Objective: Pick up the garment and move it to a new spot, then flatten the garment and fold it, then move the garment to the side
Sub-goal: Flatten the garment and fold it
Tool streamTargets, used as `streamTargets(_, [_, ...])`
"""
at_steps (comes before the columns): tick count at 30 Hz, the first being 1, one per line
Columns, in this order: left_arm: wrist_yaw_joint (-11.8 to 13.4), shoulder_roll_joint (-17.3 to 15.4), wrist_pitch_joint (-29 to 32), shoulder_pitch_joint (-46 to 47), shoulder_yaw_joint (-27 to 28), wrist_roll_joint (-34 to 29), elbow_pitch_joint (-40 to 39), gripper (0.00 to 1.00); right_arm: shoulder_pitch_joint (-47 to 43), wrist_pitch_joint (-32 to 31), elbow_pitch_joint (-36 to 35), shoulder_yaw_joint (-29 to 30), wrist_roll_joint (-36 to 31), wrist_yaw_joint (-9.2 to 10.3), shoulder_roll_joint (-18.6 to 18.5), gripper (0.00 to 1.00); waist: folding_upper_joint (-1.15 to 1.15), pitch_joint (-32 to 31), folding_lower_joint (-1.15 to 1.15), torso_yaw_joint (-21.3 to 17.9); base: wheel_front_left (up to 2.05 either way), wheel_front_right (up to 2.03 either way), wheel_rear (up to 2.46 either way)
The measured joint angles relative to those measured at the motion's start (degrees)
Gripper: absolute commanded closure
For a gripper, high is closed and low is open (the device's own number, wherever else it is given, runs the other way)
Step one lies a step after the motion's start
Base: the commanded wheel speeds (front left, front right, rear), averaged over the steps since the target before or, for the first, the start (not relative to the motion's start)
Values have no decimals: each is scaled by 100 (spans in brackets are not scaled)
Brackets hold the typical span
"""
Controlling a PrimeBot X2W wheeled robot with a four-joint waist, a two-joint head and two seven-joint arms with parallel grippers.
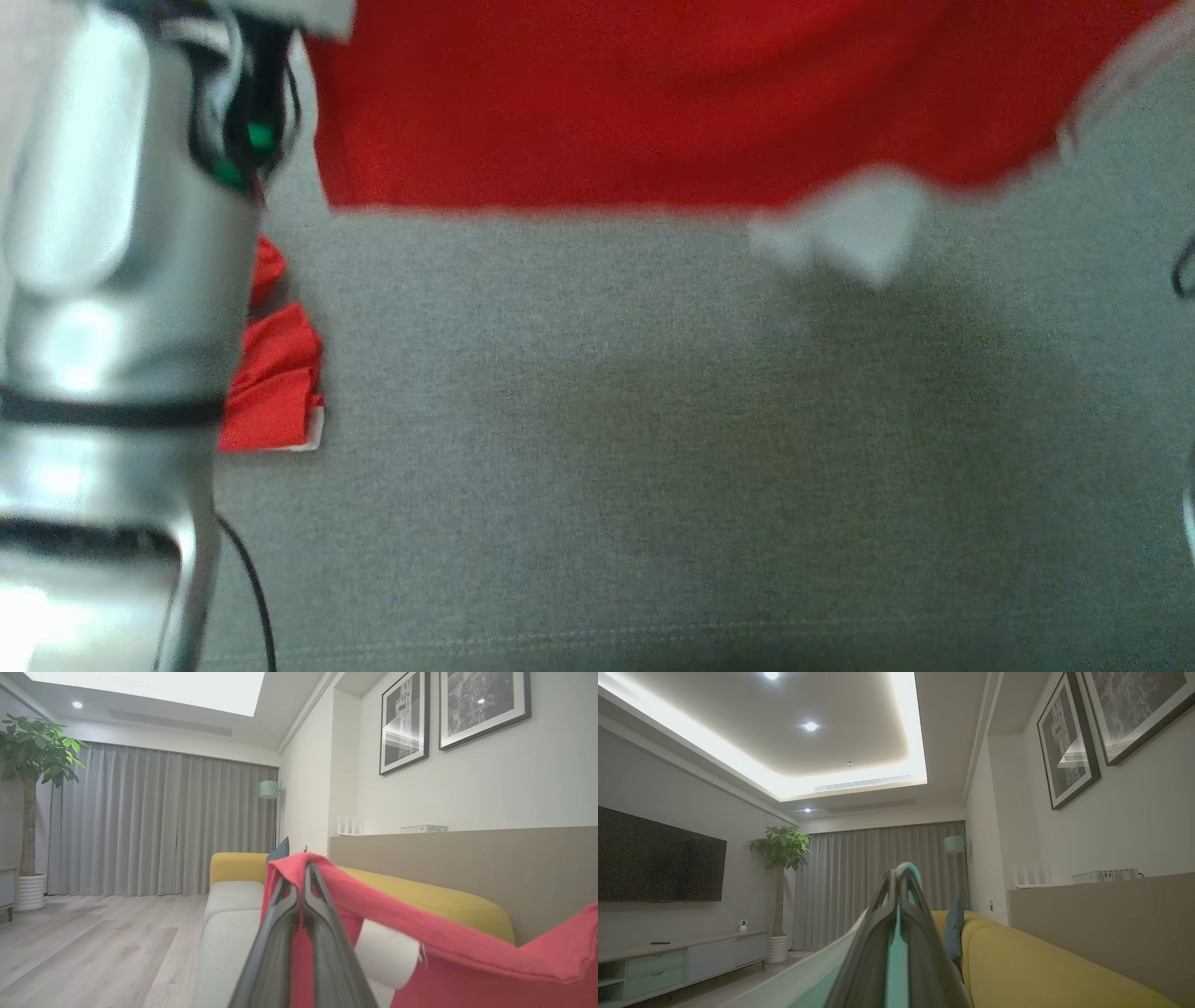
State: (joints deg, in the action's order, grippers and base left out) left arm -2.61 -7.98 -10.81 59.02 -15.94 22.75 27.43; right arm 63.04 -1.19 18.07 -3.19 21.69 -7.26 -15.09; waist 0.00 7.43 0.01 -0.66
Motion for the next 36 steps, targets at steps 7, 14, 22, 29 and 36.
streamTargets(7, [-274,191,-342,665,-169,-188,1968,100,653,686,1948,-850,200,0,253,100,0,243,0,-143,0,0,0])
streamTargets(14, [-404,469,-348,502,-182,74,3615,100,470,1094,3563,-1448,658,0,646,100,0,732,-1,-250,0,0,0])
streamTargets(22, [-450,637,-348,-59,-255,225,3672,100,-522,1448,3669,-1841,1378,0,637,100,0,1217,1,-219,0,0,0])
streamTargets(29, [-431,627,-348,-1572,-152,48,2619,100,-2397,1540,2426,-1661,1800,0,331,100,0,985,-1,-201,0,0,0])
streamTargets(36, [-255,325,-348,-3328,-41,-330,1229,100,-5000,1397,442,-725,1462,0,256,100,0,519,-2,-190,0,0,0])
